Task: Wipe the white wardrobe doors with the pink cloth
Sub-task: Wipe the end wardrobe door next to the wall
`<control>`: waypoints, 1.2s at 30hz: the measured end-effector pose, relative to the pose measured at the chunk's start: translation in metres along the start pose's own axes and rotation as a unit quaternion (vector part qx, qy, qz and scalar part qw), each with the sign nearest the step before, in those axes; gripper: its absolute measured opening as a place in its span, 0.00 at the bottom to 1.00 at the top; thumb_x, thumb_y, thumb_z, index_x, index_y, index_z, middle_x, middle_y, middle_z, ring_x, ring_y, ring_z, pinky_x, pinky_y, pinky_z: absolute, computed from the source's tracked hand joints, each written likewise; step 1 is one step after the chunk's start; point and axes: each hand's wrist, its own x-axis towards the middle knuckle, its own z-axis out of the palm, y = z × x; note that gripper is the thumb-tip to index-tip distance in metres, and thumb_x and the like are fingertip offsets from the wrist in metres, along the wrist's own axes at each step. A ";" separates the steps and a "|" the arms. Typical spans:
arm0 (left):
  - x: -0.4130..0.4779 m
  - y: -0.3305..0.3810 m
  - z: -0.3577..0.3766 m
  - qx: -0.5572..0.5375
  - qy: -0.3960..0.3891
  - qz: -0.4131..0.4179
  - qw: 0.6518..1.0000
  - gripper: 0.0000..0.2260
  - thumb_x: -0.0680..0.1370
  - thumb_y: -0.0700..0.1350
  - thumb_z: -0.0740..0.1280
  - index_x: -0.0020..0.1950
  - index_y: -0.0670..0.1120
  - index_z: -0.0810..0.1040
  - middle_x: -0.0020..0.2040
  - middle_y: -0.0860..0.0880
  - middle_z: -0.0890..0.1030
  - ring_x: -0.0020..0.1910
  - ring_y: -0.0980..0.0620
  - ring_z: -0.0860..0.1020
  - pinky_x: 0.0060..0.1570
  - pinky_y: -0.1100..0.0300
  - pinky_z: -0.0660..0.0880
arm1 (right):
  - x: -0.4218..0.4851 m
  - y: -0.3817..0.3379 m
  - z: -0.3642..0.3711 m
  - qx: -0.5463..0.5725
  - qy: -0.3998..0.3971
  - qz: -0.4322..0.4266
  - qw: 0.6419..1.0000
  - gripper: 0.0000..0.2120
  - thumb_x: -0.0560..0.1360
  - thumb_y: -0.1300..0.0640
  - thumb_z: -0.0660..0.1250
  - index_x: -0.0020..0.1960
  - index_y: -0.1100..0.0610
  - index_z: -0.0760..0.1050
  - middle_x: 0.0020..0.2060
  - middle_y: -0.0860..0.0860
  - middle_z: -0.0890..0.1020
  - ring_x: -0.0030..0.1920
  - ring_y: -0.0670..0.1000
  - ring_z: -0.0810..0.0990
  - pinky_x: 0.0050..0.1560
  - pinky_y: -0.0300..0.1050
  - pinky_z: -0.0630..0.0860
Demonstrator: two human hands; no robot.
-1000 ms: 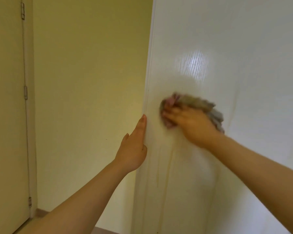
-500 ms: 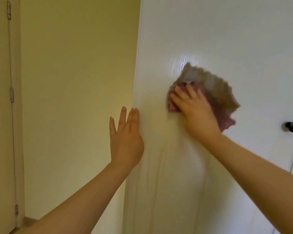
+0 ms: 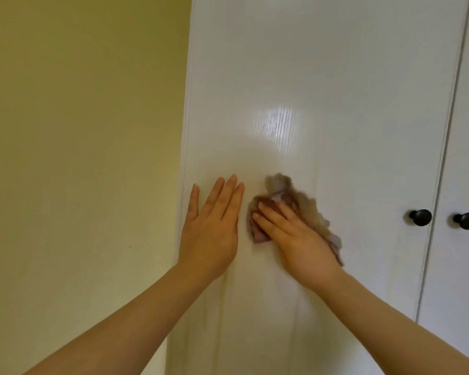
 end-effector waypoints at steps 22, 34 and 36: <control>0.017 0.025 0.010 0.013 -0.015 -0.040 0.999 0.27 0.84 0.53 0.41 0.69 0.39 0.70 0.69 0.38 0.70 0.69 0.37 0.68 0.71 0.45 0.47 | -0.018 0.031 -0.004 -0.018 0.078 0.113 0.990 0.27 0.67 0.67 0.51 0.66 0.63 0.69 0.66 0.61 0.72 0.67 0.62 0.65 0.71 0.51 0.53; 0.010 0.039 0.018 0.022 0.004 -0.023 0.999 0.25 0.83 0.51 0.41 0.72 0.39 0.63 0.73 0.41 0.65 0.73 0.44 0.58 0.71 0.41 0.45 | -0.048 0.033 0.000 0.011 0.124 0.195 0.973 0.30 0.68 0.65 0.49 0.70 0.59 0.64 0.68 0.56 0.67 0.69 0.59 0.62 0.73 0.45 0.46; 0.012 0.046 0.018 0.023 0.009 0.013 1.000 0.24 0.83 0.51 0.41 0.73 0.40 0.60 0.73 0.43 0.63 0.73 0.44 0.58 0.71 0.41 0.45 | -0.062 0.038 -0.001 0.034 0.094 0.144 0.985 0.28 0.69 0.65 0.50 0.69 0.57 0.63 0.67 0.54 0.66 0.68 0.57 0.64 0.72 0.44 0.49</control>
